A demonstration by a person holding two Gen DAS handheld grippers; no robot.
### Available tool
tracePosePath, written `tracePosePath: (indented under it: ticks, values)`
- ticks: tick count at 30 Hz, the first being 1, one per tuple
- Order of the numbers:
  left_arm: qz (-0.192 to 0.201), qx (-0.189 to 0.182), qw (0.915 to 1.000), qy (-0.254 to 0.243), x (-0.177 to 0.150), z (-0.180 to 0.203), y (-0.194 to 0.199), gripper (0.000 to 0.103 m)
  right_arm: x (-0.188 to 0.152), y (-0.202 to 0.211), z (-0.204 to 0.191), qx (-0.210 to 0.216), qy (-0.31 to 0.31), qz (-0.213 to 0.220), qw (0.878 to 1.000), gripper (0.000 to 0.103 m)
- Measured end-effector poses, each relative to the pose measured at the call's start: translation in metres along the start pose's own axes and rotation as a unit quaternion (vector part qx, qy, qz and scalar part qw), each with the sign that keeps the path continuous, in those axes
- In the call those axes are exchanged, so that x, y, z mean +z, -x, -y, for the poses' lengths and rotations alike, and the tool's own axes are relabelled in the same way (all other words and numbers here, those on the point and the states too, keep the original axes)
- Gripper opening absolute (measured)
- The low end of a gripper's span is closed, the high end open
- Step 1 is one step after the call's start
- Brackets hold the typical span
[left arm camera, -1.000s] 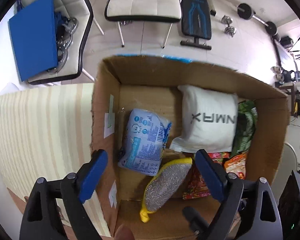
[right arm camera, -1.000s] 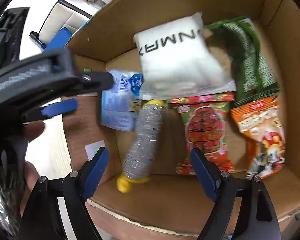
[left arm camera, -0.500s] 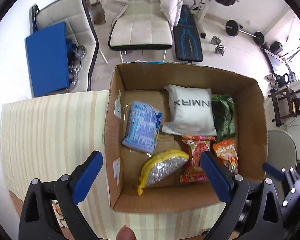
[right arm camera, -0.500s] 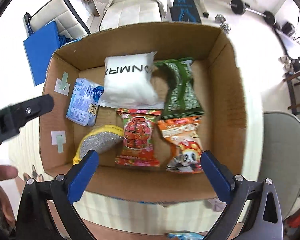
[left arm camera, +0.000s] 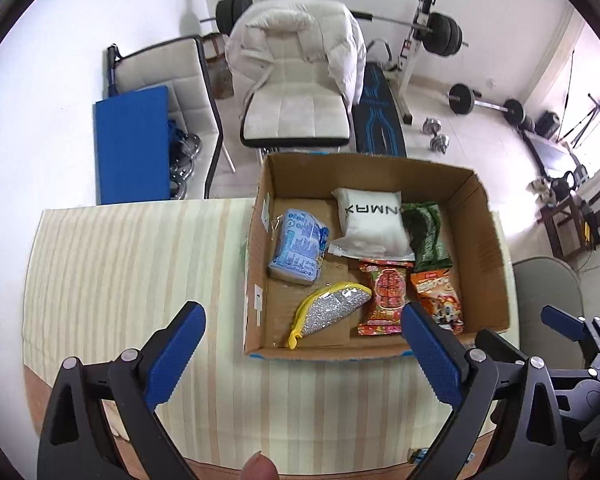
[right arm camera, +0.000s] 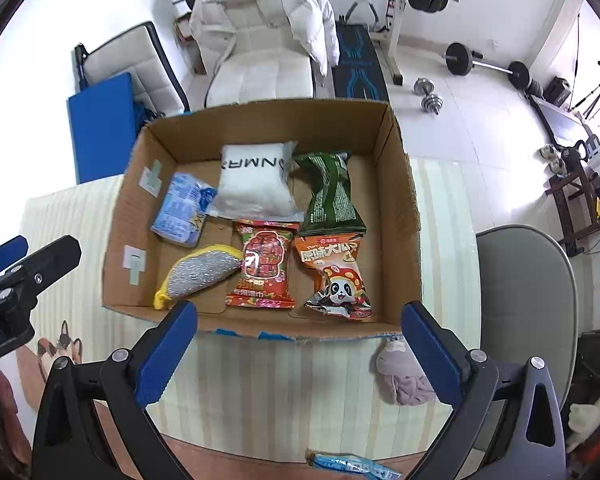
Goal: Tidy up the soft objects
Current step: 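Move both tools toward the blue packet and lilac cloth on the table, then grasp the blue Nestle packet with left tool while right tool grasps lilac cloth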
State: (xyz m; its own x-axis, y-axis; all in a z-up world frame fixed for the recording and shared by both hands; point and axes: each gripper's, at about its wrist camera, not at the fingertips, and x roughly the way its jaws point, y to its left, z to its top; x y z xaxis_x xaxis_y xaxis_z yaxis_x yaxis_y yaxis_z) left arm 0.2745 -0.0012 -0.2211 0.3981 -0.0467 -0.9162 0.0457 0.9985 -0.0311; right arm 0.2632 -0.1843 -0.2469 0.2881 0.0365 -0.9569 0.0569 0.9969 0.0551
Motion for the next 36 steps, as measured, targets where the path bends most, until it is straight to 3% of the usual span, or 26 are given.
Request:
tracePosePath:
  ticks: [3,6,8,10,12,13,16,18,19,20,22,23,24,28,30,32,33,34,35,36]
  values:
    - [0.013,0.006,0.9999,0.001,-0.011,0.003,0.017,0.1,-0.009,0.018,0.003,0.025,-0.003,0.02,0.999,0.103]
    - [-0.002,-0.004,1.0,0.002,-0.036,0.013,0.025,0.1,-0.026,0.034,0.012,0.035,-0.004,0.032,0.999,0.103]
    - [-0.046,-0.04,0.9981,0.013,-0.065,0.022,0.014,0.1,-0.047,0.041,0.028,0.026,-0.01,0.024,0.999,0.103]
    - [-0.104,-0.079,0.9909,0.032,-0.096,0.031,-0.008,0.1,-0.071,0.042,0.047,0.015,-0.019,0.01,1.0,0.103]
    - [-0.172,-0.118,0.9769,0.046,-0.129,0.042,-0.036,0.1,-0.101,0.037,0.07,0.006,-0.032,-0.01,0.999,0.103]
    - [-0.199,-0.125,0.9707,0.05,-0.15,0.052,-0.051,0.093,-0.12,0.031,0.085,0.004,-0.04,-0.025,0.999,0.103]
    - [-0.207,-0.114,0.9716,-0.019,-0.184,0.091,-0.072,0.091,-0.159,0.014,0.118,0.0,-0.056,-0.066,0.996,0.103]
    - [-0.212,-0.102,0.9649,-0.117,-0.204,0.127,-0.085,0.091,-0.186,0.0,0.144,0.007,-0.077,-0.097,0.992,0.103]
    - [-0.199,-0.083,0.9587,-0.185,-0.216,0.152,-0.09,0.091,-0.195,-0.005,0.152,0.007,-0.083,-0.106,0.991,0.103]
    - [-0.194,-0.078,0.9525,-0.222,-0.225,0.163,-0.093,0.091,-0.205,-0.009,0.163,0.003,-0.089,-0.116,0.989,0.103]
    - [-0.182,-0.057,0.9286,-0.319,-0.246,0.195,-0.102,0.092,-0.22,-0.012,0.179,-0.009,-0.092,-0.124,0.988,0.103]
    - [-0.177,-0.052,0.9121,-0.366,-0.258,0.211,-0.107,0.092,-0.229,-0.013,0.188,-0.015,-0.095,-0.129,0.987,0.103]
    - [-0.172,-0.045,0.9022,-0.393,-0.265,0.217,-0.111,0.092,-0.234,-0.013,0.193,-0.017,-0.097,-0.131,0.987,0.103]
    - [-0.169,-0.009,0.8464,-0.505,-0.297,0.255,-0.134,0.092,-0.256,-0.015,0.213,-0.024,-0.104,-0.145,0.984,0.103]
    - [-0.163,-0.006,0.8243,-0.542,-0.31,0.268,-0.141,0.092,-0.268,-0.019,0.225,-0.028,-0.107,-0.152,0.982,0.103]
    - [-0.165,-0.001,0.8126,-0.559,-0.317,0.278,-0.148,0.092,-0.274,-0.022,0.233,-0.035,-0.109,-0.162,0.98,0.103]
    - [-0.166,-0.004,0.8083,-0.565,-0.319,0.281,-0.151,0.085,-0.274,-0.022,0.235,-0.04,-0.108,-0.164,0.98,0.103]
    - [-0.17,-0.005,0.8052,-0.568,-0.321,0.284,-0.153,0.068,-0.277,-0.023,0.238,-0.042,-0.106,-0.164,0.98,0.103]
    - [-0.178,-0.001,0.803,-0.569,-0.322,0.285,-0.157,0.063,-0.281,-0.023,0.242,-0.038,-0.108,-0.166,0.979,0.103]
    - [-0.18,-0.011,0.8071,-0.562,-0.32,0.285,-0.155,0.047,-0.282,-0.022,0.244,-0.033,-0.111,-0.167,0.979,0.103]
